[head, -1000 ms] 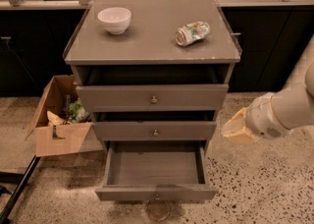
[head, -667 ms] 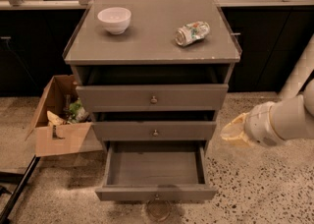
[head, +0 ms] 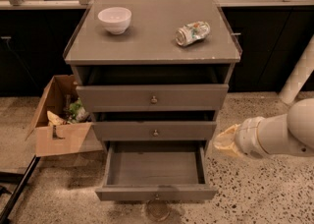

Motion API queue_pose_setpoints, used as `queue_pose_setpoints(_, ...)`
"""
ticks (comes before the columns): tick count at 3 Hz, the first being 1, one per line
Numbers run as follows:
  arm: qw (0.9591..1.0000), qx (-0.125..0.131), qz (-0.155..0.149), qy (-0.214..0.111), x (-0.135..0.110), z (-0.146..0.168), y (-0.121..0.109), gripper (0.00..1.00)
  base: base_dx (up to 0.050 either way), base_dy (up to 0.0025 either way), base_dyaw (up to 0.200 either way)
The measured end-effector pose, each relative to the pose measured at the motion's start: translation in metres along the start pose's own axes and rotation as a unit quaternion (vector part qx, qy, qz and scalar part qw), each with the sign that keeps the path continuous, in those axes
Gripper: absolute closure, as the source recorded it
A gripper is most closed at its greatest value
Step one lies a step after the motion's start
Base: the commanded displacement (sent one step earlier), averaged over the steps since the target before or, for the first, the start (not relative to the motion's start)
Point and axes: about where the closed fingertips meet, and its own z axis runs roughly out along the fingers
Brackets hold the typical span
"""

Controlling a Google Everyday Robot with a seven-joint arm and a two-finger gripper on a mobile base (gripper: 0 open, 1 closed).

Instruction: Close bottom drawer

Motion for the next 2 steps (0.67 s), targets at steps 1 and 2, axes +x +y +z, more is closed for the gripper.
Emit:
queue_pose_setpoints(1,0.9989,-0.042,0.018,-0.007,0.0154,0.0306,0.0138,1.0,0.0,0.0,0.0)
queue_pose_setpoints(2,0.9989,-0.042,0.018,-0.007,0.0154,0.0306,0.0138,1.0,0.0,0.0,0.0)
